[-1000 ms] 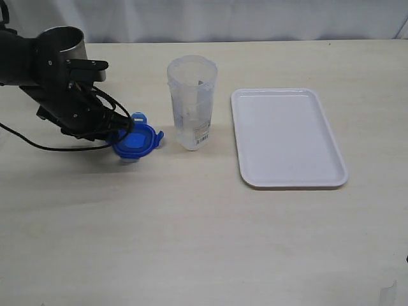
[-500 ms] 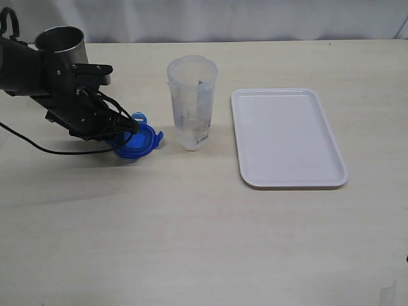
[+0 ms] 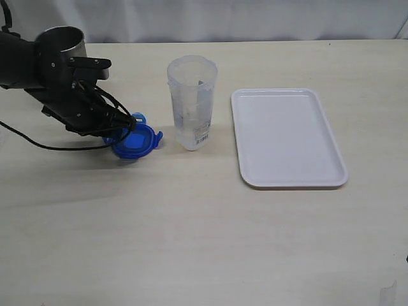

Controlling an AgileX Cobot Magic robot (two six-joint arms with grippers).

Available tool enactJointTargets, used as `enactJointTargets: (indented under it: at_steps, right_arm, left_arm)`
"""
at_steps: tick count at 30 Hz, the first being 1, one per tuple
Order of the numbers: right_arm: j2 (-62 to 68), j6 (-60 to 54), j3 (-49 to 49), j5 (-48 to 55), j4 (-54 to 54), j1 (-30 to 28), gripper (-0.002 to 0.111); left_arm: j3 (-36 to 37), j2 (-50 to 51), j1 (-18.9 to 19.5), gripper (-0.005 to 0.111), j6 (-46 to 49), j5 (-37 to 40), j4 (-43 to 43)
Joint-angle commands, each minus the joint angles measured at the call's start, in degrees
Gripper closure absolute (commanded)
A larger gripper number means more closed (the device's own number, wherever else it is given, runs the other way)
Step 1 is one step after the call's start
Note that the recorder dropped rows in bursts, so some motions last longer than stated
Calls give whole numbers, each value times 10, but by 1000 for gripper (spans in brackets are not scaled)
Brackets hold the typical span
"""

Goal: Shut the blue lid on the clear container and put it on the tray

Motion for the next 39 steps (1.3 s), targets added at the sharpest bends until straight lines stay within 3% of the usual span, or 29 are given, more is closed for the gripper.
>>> enactJointTargets:
  at_steps: [1, 9, 16, 24, 29, 33, 39]
  right_arm:
    - [-3, 0, 1, 0, -1, 2, 104]
    - [-3, 0, 1, 0, -1, 2, 104]
    - [-3, 0, 1, 0, -1, 2, 104]
    - [-3, 0, 1, 0, -1, 2, 104]
    - [-3, 0, 1, 0, -1, 2, 104]
    - [-3, 0, 1, 0, -1, 2, 104]
    - [-3, 0, 1, 0, -1, 2, 104]
  left_arm:
    - [-2, -2, 13, 63, 2, 12, -1]
    - [1, -2, 23, 76, 3, 7, -22]
    - [1, 15, 23, 76, 76, 10, -105]
    - [0, 26, 23, 76, 82, -4, -104]
    - [0, 26, 23, 97, 106, -3, -151]
    - [0, 26, 23, 98, 202, 4, -239]
    - [0, 25, 23, 101, 208, 7, -238]
